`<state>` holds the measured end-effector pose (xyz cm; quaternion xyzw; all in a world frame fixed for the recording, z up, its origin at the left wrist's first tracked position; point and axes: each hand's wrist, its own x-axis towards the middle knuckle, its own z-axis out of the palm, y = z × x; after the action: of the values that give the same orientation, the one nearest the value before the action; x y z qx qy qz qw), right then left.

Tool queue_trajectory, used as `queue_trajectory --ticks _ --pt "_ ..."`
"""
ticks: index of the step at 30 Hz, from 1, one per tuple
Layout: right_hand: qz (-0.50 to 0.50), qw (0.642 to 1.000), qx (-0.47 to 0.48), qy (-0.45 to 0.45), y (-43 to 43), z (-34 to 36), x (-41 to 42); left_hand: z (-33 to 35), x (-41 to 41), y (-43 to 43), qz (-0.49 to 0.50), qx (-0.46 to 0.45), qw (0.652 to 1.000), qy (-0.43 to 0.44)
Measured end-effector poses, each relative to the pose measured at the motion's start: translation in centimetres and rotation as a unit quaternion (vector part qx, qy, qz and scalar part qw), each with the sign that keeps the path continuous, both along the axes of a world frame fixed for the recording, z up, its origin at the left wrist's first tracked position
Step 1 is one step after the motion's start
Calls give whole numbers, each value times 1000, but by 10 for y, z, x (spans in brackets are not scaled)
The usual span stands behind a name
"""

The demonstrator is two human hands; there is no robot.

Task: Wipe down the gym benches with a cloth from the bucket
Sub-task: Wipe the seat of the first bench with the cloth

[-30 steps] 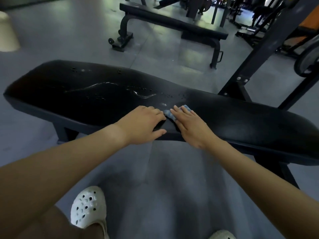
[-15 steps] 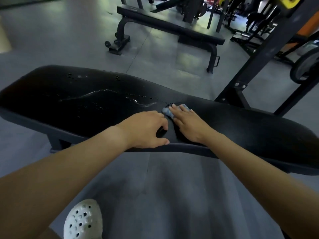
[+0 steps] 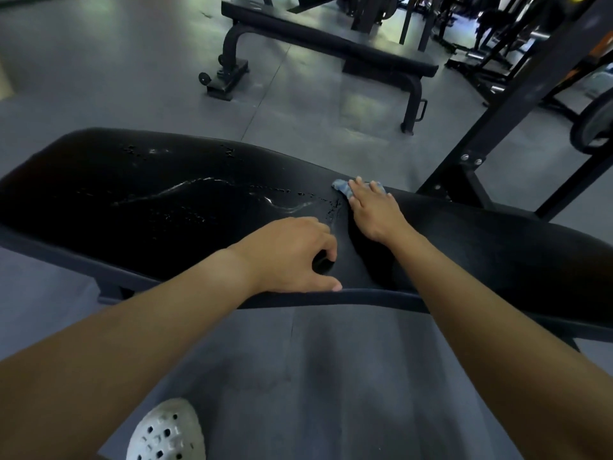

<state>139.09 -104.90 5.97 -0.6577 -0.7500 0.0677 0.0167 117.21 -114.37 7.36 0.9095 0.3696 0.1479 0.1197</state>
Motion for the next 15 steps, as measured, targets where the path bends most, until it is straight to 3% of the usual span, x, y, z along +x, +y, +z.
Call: queue_trajectory --ticks 8,11,15 --pt "112 993 -17 40 -91 2 -7 0 -6 2 -30 10 999 4" --pt "83 995 -14 59 -75 4 -3 -1 -6 0 -36 17 999 13" --pt "-30 998 -2 51 -34 1 -5 -3 -11 -8 -36 17 999 21"
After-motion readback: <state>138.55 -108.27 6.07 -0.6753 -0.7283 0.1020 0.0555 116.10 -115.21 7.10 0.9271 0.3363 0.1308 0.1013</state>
